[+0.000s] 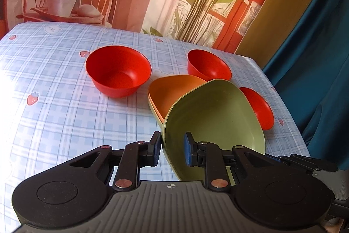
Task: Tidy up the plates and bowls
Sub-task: 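Lift the green plate and lower it onto the orange plate stack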
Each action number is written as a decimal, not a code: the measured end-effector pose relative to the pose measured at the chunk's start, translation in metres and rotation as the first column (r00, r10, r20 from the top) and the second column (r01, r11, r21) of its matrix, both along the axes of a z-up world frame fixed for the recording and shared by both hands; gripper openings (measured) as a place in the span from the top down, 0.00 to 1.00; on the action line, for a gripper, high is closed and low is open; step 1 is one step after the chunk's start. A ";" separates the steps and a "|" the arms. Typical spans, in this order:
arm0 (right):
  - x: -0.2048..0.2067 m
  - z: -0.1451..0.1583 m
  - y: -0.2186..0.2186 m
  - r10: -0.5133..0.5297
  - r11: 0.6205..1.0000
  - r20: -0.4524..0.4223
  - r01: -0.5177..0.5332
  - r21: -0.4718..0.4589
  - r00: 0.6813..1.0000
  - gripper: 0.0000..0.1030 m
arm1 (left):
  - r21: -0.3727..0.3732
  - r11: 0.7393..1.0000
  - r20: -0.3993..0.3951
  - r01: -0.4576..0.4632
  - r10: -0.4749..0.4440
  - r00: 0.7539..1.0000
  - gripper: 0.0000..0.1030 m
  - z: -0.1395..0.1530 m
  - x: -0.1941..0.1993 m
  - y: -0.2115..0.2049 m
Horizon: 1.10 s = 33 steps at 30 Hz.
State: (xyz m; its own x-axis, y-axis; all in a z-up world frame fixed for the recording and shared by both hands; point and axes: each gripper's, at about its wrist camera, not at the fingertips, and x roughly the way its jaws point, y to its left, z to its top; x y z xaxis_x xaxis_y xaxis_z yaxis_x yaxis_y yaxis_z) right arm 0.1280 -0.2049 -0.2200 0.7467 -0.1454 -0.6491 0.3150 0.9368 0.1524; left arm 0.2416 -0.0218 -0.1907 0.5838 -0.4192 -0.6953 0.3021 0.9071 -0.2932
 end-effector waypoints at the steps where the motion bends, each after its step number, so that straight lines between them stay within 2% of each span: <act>1: 0.004 0.002 -0.002 -0.003 1.000 0.007 0.003 0.011 1.000 0.83 | 0.002 1.000 0.000 0.005 -0.005 1.000 0.77 0.002 0.005 0.000; 6: 0.022 0.007 -0.014 -0.001 1.000 0.021 0.000 0.021 1.000 0.83 | 0.027 0.999 -0.002 0.026 -0.026 1.000 0.77 0.004 0.034 -0.008; 14: 0.048 0.004 -0.035 -0.008 0.998 0.020 0.007 0.056 1.000 0.81 | 0.058 0.998 -0.068 0.024 -0.020 0.997 0.77 -0.011 0.075 -0.021; 18: 0.058 0.000 -0.041 -0.017 0.997 0.024 0.015 0.073 1.000 0.81 | 0.113 0.993 -0.065 0.032 -0.025 0.998 0.77 -0.015 0.086 -0.029; 24: 0.068 -0.004 -0.050 -0.025 0.994 0.035 0.021 0.108 0.999 0.79 | 0.133 0.990 -0.070 0.035 -0.026 0.997 0.77 -0.017 0.103 -0.033; 33: 0.075 -0.008 -0.053 -0.021 0.994 0.030 0.018 0.104 0.999 0.79 | 0.186 0.982 -0.065 0.044 -0.032 0.997 0.77 -0.025 0.112 -0.043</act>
